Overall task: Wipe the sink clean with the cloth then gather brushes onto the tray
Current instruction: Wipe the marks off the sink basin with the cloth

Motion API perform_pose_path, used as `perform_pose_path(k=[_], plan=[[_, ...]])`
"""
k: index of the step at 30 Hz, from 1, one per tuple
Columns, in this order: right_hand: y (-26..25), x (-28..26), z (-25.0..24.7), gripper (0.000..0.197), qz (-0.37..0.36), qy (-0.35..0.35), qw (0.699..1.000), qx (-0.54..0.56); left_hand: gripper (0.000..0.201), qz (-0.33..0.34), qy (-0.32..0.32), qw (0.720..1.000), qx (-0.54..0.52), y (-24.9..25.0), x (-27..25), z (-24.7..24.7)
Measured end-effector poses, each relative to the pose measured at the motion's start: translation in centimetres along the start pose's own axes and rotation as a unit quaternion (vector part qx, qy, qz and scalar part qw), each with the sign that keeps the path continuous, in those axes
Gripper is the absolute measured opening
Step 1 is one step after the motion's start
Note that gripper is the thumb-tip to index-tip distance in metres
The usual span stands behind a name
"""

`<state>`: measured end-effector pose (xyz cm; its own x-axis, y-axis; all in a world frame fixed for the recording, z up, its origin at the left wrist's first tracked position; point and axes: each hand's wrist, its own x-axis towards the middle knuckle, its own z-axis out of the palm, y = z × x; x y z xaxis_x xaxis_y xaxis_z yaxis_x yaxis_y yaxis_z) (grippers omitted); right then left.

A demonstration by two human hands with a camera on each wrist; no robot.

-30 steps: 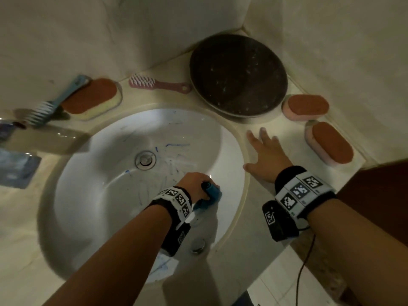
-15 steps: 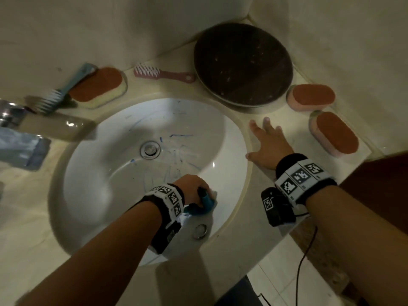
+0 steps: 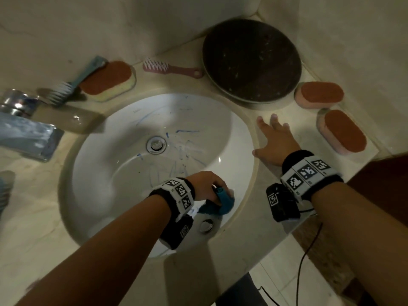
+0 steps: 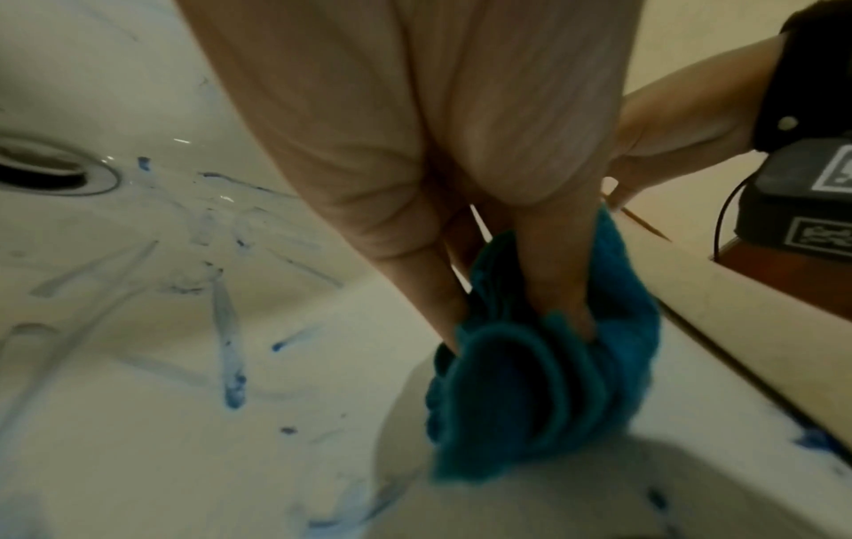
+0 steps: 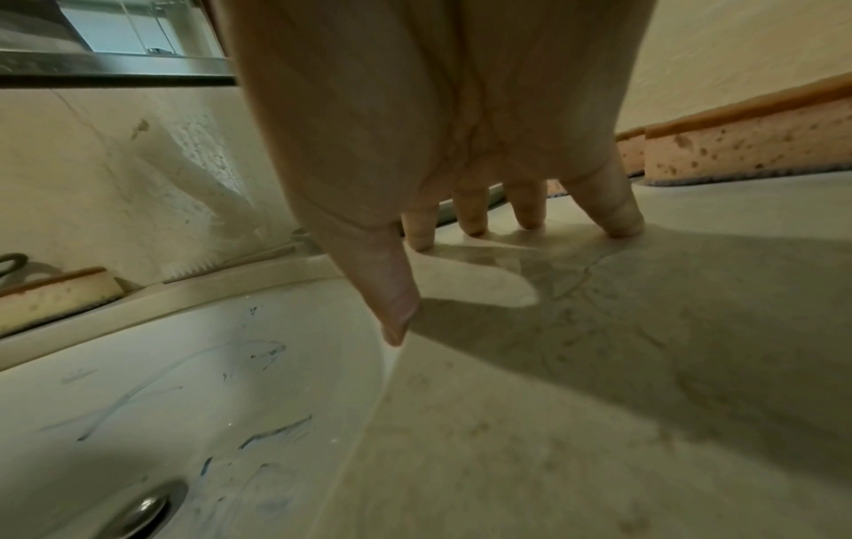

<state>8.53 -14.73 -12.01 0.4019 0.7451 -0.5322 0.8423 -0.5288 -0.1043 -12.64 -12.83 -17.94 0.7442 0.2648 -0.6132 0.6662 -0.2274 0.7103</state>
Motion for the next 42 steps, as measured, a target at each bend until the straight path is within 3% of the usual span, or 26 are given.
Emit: perform_pose_path(k=[3,5,10,12,15,18,25,27,31,33,35,42], plan=[[0.0,0.1,0.2,0.094,0.003,0.003,1.0,-0.008,0.034,0.017,0.087,0.995,-0.05,1.0,0.9,0.0],[0.0,0.1,0.2,0.095,0.003,0.007,1.0,-0.01,0.035,0.016,0.104,0.991,-0.082,1.9,1.2,-0.1],[0.0,0.2,0.2,0.095,0.003,0.008,1.0,-0.012,0.044,0.0,-0.058,0.989,-0.137,1.6,-0.4,-0.2],[0.0,0.1,0.2,0.095,0.004,0.006,1.0,-0.01,0.038,-0.009,-0.082,0.986,-0.145,1.2,-1.4,0.0],[0.0,0.0,0.2,0.094,0.002,0.006,1.0,-0.004,0.033,0.013,-0.095,0.992,-0.081,0.8,-2.2,0.0],[0.0,0.0,0.2,0.094,0.003,0.007,1.0,0.001,0.04,0.033,-0.105,0.993,-0.038,0.7,-2.1,0.0],[0.0,0.2,0.3,0.095,0.005,0.01,1.0,-0.002,0.038,0.019,0.043,0.999,-0.014,0.7,-0.8,0.6],[-0.1,0.2,0.4,0.095,0.005,0.012,1.0,-0.005,0.038,0.021,0.026,0.999,-0.015,0.9,-0.8,0.5],[-0.2,0.1,0.4,0.094,0.008,0.013,1.0,-0.001,0.033,0.027,-0.071,0.997,-0.014,1.2,-1.2,0.2],[-0.2,0.0,0.2,0.095,0.009,0.008,1.0,0.001,0.032,0.027,-0.075,0.997,-0.011,1.2,-1.0,0.2],[-0.3,0.0,0.1,0.095,0.01,0.004,1.0,-0.001,0.032,0.021,-0.052,0.998,-0.003,1.2,-0.5,0.0],[-0.3,0.1,0.1,0.096,0.006,0.001,1.0,-0.016,0.033,-0.007,0.137,0.99,0.016,1.0,3.0,-0.8]])
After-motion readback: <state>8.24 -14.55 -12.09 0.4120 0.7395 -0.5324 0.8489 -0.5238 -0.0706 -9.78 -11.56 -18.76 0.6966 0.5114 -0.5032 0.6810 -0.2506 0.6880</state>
